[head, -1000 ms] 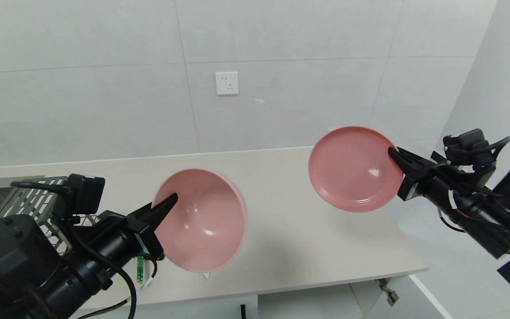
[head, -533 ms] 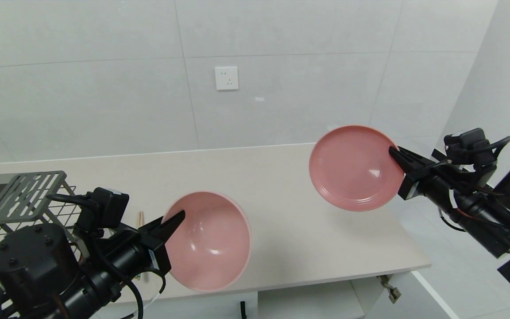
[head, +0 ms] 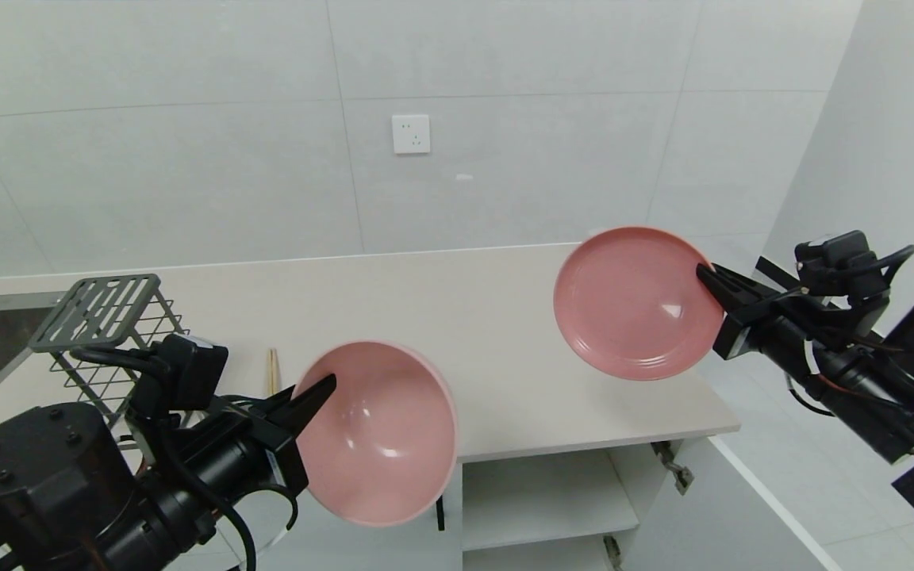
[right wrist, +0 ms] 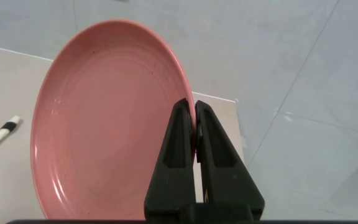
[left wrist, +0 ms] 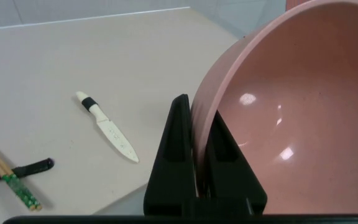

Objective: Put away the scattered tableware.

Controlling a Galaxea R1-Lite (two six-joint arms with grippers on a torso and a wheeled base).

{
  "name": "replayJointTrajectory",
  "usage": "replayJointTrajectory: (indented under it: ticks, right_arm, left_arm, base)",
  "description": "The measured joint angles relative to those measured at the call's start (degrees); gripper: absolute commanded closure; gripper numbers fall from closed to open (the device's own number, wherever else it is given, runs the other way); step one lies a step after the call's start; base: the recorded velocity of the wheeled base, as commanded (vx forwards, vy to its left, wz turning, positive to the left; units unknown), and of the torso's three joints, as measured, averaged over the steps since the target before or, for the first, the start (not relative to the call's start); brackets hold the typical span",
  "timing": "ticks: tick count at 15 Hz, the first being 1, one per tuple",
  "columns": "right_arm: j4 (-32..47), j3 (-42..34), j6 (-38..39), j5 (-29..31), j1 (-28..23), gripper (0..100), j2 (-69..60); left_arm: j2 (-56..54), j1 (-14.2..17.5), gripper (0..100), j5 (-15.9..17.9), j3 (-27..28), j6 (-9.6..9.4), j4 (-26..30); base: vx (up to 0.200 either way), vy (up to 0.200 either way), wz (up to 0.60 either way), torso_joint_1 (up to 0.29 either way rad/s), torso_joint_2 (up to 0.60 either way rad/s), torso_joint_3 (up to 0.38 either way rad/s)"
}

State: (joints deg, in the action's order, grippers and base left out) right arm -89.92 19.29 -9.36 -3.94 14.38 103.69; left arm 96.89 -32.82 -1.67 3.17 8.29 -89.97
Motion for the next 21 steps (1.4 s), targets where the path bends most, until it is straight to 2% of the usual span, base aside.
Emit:
replayJointTrajectory:
  ticks: [4,11,21]
  right_arm:
    - [-0.05,-0.05,0.0,0.0,0.07,100,-0.02]
    - [-0.02,-1.29,-0.02,-0.07,1.68,100,0.0]
    - [0.0,-2.39,-0.16,-0.13,2.18,100,-0.06]
  left_arm:
    - [-0.2,0.0,100,0.01,0.0,-0.04,0.0]
    - [-0.12,0.21,100,0.04,-0.17,-0.04,0.05]
    - [0.05,0.05,100,0.04,-0.5,-0.04,0.05]
  base:
    - [0.0,0.0,0.0,-0.023,0.06,0.026]
    - [0.0,0.0,0.0,-0.171,0.37,0.191]
    - [0.0,0.0,0.0,-0.248,0.54,0.284]
